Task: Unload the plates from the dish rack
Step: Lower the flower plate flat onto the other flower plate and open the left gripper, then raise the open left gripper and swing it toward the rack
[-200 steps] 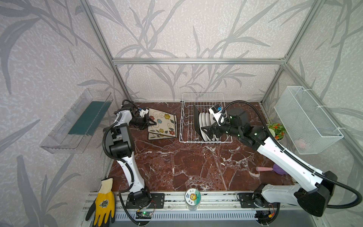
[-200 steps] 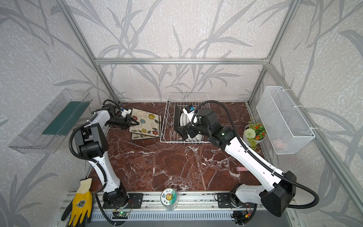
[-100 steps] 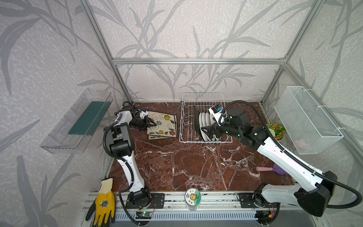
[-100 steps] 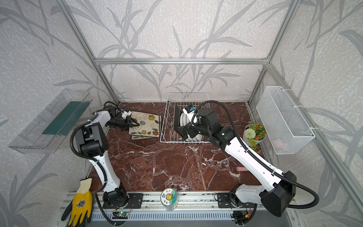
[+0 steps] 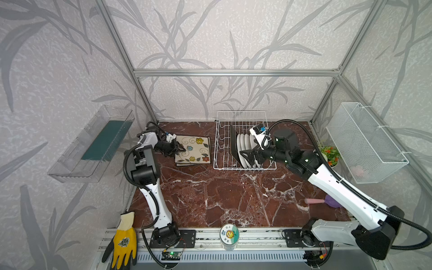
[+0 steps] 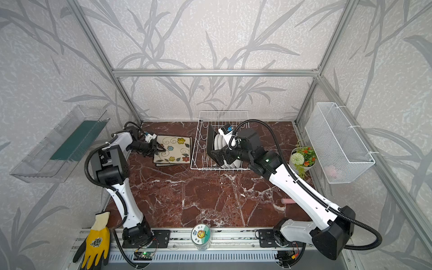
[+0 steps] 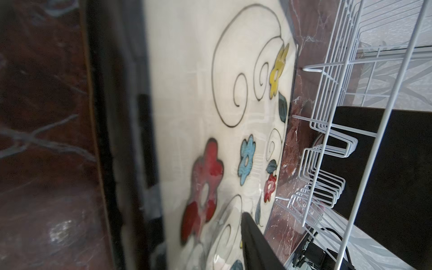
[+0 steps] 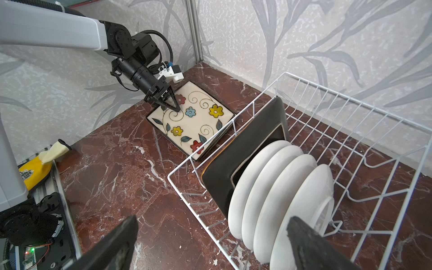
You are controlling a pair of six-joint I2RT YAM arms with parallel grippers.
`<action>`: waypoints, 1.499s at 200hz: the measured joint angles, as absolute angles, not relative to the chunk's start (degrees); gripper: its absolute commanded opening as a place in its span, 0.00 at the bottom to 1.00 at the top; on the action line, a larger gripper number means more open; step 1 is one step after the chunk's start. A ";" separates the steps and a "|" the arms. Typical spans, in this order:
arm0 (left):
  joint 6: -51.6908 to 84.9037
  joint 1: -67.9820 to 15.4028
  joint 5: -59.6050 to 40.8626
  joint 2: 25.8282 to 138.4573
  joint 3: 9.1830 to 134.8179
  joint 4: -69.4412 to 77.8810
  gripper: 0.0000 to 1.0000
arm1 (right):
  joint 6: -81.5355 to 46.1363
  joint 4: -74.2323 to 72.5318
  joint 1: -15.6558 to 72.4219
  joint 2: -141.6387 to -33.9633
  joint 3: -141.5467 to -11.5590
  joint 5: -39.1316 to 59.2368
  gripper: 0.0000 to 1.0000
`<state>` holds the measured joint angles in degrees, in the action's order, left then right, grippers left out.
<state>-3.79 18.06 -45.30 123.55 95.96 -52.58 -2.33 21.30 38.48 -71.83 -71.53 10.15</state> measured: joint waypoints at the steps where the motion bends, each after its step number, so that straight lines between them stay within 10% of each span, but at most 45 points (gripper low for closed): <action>1: -3.77 18.06 -45.23 123.55 95.96 -52.58 0.42 | -2.33 21.30 38.48 -71.83 -71.53 10.15 0.99; 300: 6.42 11.79 -34.06 103.81 89.84 -41.06 0.80 | -3.40 21.23 38.48 -70.17 -71.42 8.80 0.99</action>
